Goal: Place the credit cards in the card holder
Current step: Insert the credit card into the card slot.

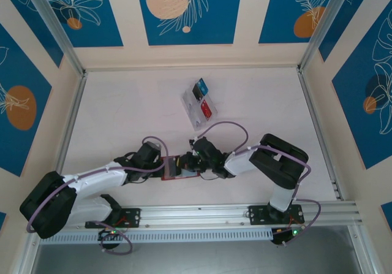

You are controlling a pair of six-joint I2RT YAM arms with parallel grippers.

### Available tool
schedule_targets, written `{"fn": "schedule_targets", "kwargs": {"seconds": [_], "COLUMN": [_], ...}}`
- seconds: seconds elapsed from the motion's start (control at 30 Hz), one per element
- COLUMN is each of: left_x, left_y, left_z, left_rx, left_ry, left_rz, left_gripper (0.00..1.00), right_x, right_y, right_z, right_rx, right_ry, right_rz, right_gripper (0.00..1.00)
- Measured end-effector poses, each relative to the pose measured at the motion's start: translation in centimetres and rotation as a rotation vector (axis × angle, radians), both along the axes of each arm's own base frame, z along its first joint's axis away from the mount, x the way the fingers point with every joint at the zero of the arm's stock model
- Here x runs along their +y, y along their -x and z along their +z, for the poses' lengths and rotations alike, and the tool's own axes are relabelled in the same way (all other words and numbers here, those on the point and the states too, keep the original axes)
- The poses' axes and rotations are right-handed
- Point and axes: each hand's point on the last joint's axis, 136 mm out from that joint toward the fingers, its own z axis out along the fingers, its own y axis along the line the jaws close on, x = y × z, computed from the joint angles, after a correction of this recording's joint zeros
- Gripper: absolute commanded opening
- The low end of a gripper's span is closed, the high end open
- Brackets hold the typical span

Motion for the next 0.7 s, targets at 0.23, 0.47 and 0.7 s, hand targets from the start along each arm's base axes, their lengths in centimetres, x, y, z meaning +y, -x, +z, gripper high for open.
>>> {"fn": "schedule_targets", "kwargs": {"seconds": [0.23, 0.47, 0.7], "left_x": [0.0, 0.0, 0.0], "left_y": [0.0, 0.0, 0.0], "left_z": [0.0, 0.0, 0.0], "left_rx": [0.000, 0.000, 0.000], "left_ry": [0.000, 0.000, 0.004], "left_rz": [0.000, 0.000, 0.007], "left_gripper": [0.12, 0.12, 0.11], "right_x": [1.1, 1.8, 2.3], "right_y": [0.1, 0.4, 0.5], "right_z": [0.1, -0.2, 0.1], "right_rx": [-0.002, 0.004, 0.020], "right_ry": [-0.021, -0.026, 0.009], "right_rz": [0.024, 0.037, 0.082], "right_gripper": [0.00, 0.08, 0.30]}}
